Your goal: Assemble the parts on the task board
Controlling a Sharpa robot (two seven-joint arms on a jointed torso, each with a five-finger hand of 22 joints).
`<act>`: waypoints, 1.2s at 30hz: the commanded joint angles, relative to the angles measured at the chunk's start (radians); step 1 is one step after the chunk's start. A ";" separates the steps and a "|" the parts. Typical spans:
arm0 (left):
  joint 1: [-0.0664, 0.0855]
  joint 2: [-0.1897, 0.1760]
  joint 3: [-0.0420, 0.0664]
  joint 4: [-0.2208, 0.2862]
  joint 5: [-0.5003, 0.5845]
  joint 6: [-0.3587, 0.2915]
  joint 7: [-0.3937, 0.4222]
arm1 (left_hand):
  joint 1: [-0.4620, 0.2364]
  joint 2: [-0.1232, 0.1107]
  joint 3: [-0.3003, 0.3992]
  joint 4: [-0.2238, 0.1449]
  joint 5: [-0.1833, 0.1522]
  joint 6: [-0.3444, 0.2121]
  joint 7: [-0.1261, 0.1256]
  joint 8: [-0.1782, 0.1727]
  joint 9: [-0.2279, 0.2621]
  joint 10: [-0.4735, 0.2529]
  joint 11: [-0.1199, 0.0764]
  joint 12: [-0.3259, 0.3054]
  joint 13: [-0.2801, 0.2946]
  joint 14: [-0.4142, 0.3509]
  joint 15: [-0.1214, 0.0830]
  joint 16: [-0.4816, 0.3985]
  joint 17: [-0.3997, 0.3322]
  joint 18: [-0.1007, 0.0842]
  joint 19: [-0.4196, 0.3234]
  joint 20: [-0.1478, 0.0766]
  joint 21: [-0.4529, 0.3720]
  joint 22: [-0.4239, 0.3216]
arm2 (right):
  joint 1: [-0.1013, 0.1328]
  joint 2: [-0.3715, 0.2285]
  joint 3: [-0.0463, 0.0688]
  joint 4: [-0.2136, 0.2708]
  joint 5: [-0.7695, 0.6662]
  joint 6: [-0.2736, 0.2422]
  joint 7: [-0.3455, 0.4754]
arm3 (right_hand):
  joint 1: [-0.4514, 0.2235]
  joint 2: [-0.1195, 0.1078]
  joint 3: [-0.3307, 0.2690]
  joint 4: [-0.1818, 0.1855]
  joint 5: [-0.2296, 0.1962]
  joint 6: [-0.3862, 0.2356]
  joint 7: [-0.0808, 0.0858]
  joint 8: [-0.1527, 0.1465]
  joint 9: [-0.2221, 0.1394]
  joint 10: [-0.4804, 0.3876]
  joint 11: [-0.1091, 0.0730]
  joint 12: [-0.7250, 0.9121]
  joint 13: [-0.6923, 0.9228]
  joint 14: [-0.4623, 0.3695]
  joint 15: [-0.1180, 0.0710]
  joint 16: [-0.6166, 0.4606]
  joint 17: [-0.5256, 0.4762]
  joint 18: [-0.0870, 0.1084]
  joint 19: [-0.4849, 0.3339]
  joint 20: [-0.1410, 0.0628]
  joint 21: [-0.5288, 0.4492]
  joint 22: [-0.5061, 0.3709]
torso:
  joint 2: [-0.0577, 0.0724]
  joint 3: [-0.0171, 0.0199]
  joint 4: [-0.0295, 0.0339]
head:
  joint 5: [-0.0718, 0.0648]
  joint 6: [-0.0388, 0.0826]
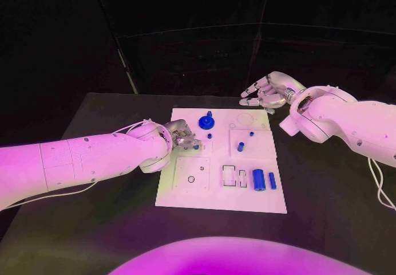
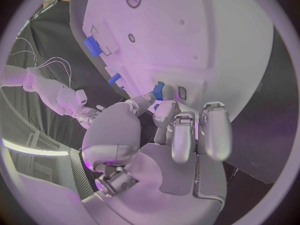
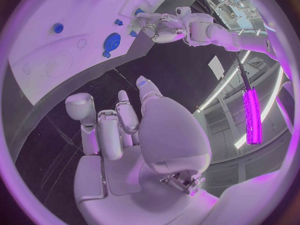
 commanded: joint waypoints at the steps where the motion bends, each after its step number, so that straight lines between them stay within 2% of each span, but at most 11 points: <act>1: -0.005 0.000 -0.005 -0.004 0.012 0.038 -0.020 | -0.014 -0.024 0.022 -0.052 -0.002 0.016 -0.014 0.007 0.003 0.009 -0.012 0.006 0.001 0.107 -0.009 0.003 0.263 -0.019 0.049 -0.009 0.004 0.064 | 0.002 0.000 0.001 0.001 -0.002 0.003 0.008 | 0.004 0.006 -0.002 0.003 0.006 -0.003 -0.004 0.006 -0.001 -0.003 0.001 0.002 0.000 0.058 -0.006 -0.007 0.065 0.020 -0.005 0.001 -0.007 -0.002 | 0.000 0.0003 0.0003 | -0.001 -0.001; 6: -0.004 0.000 -0.005 -0.008 0.014 0.036 -0.020 | -0.073 -0.059 -0.114 -0.002 -0.005 0.033 -0.016 0.008 0.006 0.012 -0.013 0.013 0.007 0.107 -0.009 0.003 0.263 -0.021 0.051 -0.009 0.009 0.070 | 0.002 0.000 0.001 0.001 -0.002 0.003 0.008 | 0.004 0.006 -0.002 0.003 0.006 -0.003 -0.004 0.006 -0.001 -0.003 0.001 0.002 0.000 0.058 -0.006 -0.007 0.066 0.020 -0.005 0.001 -0.007 -0.002 | 0.000 0.0003 -0.0001 | -0.001 -0.001; 7: -0.004 0.000 -0.005 -0.009 0.014 0.035 -0.020 | -0.076 -0.057 -0.156 0.011 -0.007 0.034 -0.018 0.005 0.005 0.012 -0.015 0.014 0.008 0.107 -0.011 0.003 0.263 -0.021 0.052 -0.009 0.010 0.072 | 0.002 0.000 0.001 0.000 -0.002 0.003 0.008 | 0.003 0.005 -0.003 0.004 0.006 -0.003 -0.004 0.006 -0.001 -0.002 0.001 0.002 0.000 0.058 -0.006 -0.007 0.066 0.020 -0.005 0.001 -0.007 -0.002 | 0.000 0.0001 0.0000 | -0.001 -0.001; 11: -0.004 0.001 -0.005 -0.014 0.014 0.034 -0.021 | -0.065 -0.046 -0.244 0.034 -0.002 0.037 -0.017 -0.004 0.005 0.011 -0.015 0.015 0.009 0.107 -0.011 0.003 0.263 -0.021 0.052 -0.012 0.010 0.074 | 0.002 0.000 0.001 0.000 -0.002 0.001 0.006 | 0.003 0.005 -0.003 0.004 0.006 -0.003 -0.004 0.006 -0.001 -0.002 0.001 0.002 0.000 0.058 -0.006 -0.007 0.066 0.020 -0.005 0.001 -0.007 -0.002 | 0.000 0.0002 -0.0004 | -0.001 -0.001; 24: -0.003 0.001 -0.004 -0.020 0.015 0.027 -0.023 | -0.063 -0.027 -0.371 0.084 -0.002 0.044 -0.018 -0.014 0.004 0.014 -0.015 0.022 0.016 0.107 -0.011 0.003 0.263 -0.024 0.056 -0.012 0.023 0.090 | 0.002 -0.001 0.001 0.000 -0.002 -0.003 0.006 | 0.003 0.005 -0.003 0.005 0.006 -0.003 -0.004 0.007 -0.001 -0.005 0.001 -0.001 -0.003 0.057 -0.006 -0.011 0.059 0.021 -0.010 0.001 -0.011 -0.011 | 0.000 -0.0001 0.0007 | -0.001 0.001; 29: -0.003 -0.004 -0.002 -0.009 0.025 0.021 -0.021 | -0.059 -0.025 -0.407 0.098 -0.001 0.046 -0.019 -0.017 0.005 0.014 -0.016 0.022 0.017 0.107 -0.012 0.003 0.263 -0.024 0.055 -0.013 0.021 0.089 | 0.002 -0.002 0.001 0.000 -0.002 -0.003 0.007 | 0.003 0.005 -0.003 0.005 0.006 -0.003 -0.004 0.007 -0.001 -0.005 0.001 -0.001 -0.003 0.057 -0.006 -0.011 0.059 0.021 -0.010 0.001 -0.011 -0.011 | 0.000 -0.0018 -0.0001 | -0.003 0.003; 31: -0.003 -0.010 0.008 0.001 0.030 0.022 -0.019 | -0.056 -0.025 -0.414 0.099 -0.001 0.046 -0.019 -0.017 0.005 0.013 -0.016 0.021 0.015 0.107 -0.012 0.003 0.263 -0.024 0.054 -0.013 0.020 0.088 | 0.002 -0.001 0.001 -0.001 -0.002 -0.003 0.008 | 0.003 0.005 -0.003 0.005 0.006 -0.003 -0.004 0.007 -0.001 -0.005 0.001 -0.001 -0.003 0.057 -0.006 -0.011 0.059 0.021 -0.010 0.001 -0.011 -0.011 | 0.000 -0.0014 0.0001 | -0.004 0.004; 33: -0.002 -0.016 0.025 0.012 0.036 0.023 -0.016 | -0.046 -0.025 -0.427 0.099 0.000 0.039 -0.017 -0.022 0.004 0.009 -0.014 0.015 0.008 0.107 -0.012 0.003 0.263 -0.022 0.052 -0.013 0.013 0.082 | 0.002 -0.001 0.001 -0.002 -0.002 -0.002 0.008 | 0.003 0.005 -0.003 0.005 0.006 -0.003 -0.004 0.007 -0.001 -0.005 0.001 -0.001 -0.003 0.057 -0.006 -0.011 0.059 0.021 -0.010 0.001 -0.011 -0.011 | 0.000 -0.0008 0.0005 | -0.004 0.004; 34: 0.000 -0.018 0.029 0.015 0.037 0.024 -0.015 | -0.039 -0.024 -0.433 0.098 0.001 0.030 -0.014 -0.028 0.002 0.005 -0.012 0.010 0.003 0.107 -0.010 0.003 0.263 -0.021 0.051 -0.012 0.009 0.077 | 0.002 -0.001 0.001 -0.002 -0.002 -0.002 0.008 | 0.003 0.005 -0.003 0.005 0.006 -0.003 -0.004 0.007 -0.001 -0.005 0.001 -0.001 -0.003 0.057 -0.006 -0.011 0.059 0.021 -0.010 0.001 -0.011 -0.011 | 0.000 -0.0009 0.0007 | -0.004 0.003; 36: 0.011 -0.024 0.041 0.024 0.042 0.030 -0.014 | -0.020 -0.020 -0.453 0.097 0.002 0.007 -0.003 -0.051 -0.011 -0.008 -0.003 -0.005 -0.015 0.107 -0.003 0.003 0.263 -0.020 0.048 -0.008 0.001 0.071 | 0.002 -0.001 0.001 -0.003 -0.002 -0.002 0.008 | 0.003 0.005 -0.003 0.005 0.006 -0.003 -0.004 0.007 -0.001 -0.005 0.001 -0.001 -0.003 0.057 -0.006 -0.011 0.059 0.021 -0.010 0.001 -0.011 -0.011 | 0.000 -0.0004 0.0006 | -0.003 0.003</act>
